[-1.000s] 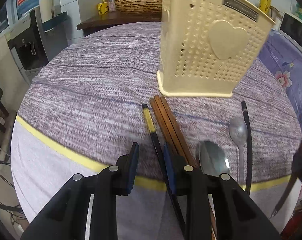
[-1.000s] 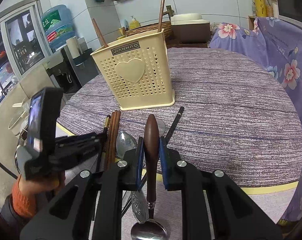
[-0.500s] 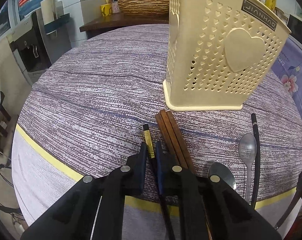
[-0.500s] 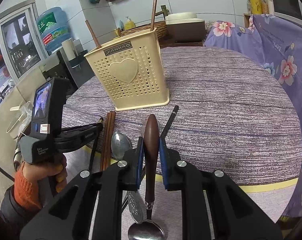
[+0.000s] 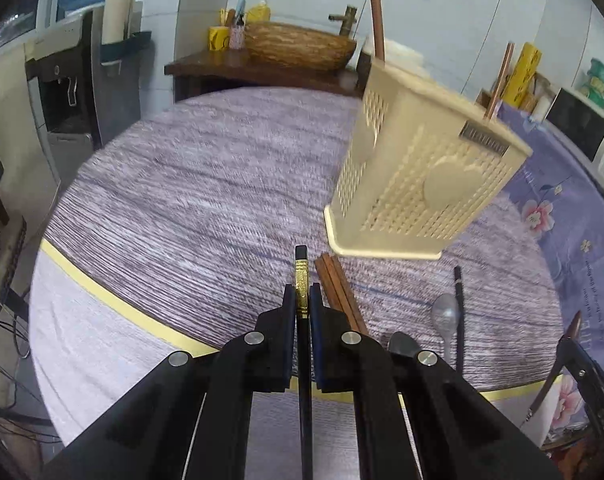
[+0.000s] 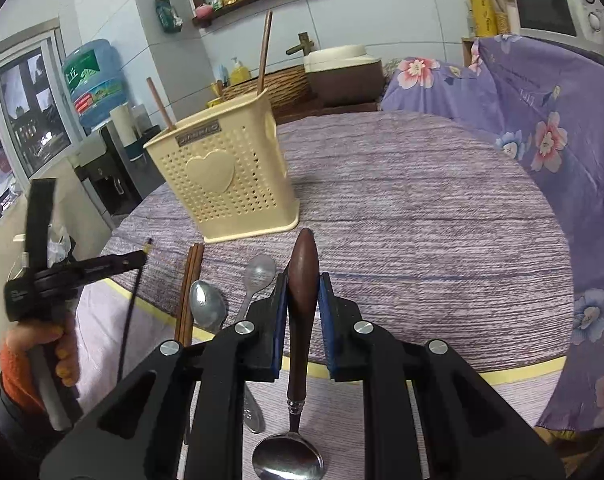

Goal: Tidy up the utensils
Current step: 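Carry the spoon with the right gripper while the left carries the chopstick to the holder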

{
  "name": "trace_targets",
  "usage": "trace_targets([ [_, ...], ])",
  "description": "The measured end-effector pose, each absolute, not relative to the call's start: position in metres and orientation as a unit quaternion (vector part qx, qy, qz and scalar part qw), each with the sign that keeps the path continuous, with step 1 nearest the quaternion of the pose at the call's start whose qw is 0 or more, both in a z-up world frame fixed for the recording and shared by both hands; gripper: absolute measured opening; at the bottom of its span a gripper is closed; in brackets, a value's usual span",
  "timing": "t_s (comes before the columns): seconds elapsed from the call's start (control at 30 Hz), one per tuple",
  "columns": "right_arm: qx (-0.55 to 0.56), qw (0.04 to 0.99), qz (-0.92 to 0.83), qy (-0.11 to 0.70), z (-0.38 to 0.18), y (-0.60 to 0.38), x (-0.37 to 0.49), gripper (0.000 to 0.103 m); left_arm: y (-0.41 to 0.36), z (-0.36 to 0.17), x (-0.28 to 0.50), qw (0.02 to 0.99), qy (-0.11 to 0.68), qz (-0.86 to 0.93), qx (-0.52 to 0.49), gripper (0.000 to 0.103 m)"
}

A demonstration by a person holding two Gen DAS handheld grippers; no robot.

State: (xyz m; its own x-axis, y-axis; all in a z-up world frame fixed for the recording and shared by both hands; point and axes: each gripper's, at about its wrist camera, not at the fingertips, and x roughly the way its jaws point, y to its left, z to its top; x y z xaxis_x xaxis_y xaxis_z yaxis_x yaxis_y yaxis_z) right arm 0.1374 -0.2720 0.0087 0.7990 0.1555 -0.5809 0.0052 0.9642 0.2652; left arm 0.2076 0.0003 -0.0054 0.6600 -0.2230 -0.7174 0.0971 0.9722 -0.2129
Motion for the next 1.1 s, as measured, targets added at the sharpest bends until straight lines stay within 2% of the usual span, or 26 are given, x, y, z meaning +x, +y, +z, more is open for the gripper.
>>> trace_targets([
  [0.4,0.119,0.957,0.016,0.264,0.044,-0.284,0.127,0.016,0.027,0.071,0.185,0.945,0.304,-0.088,-0.079,0.008],
  [1.1,0.109,0.960,0.049,0.254,0.069,-0.277,0.152,0.016,0.048,0.101,0.190,0.956,0.264,-0.090,-0.087,0.008],
])
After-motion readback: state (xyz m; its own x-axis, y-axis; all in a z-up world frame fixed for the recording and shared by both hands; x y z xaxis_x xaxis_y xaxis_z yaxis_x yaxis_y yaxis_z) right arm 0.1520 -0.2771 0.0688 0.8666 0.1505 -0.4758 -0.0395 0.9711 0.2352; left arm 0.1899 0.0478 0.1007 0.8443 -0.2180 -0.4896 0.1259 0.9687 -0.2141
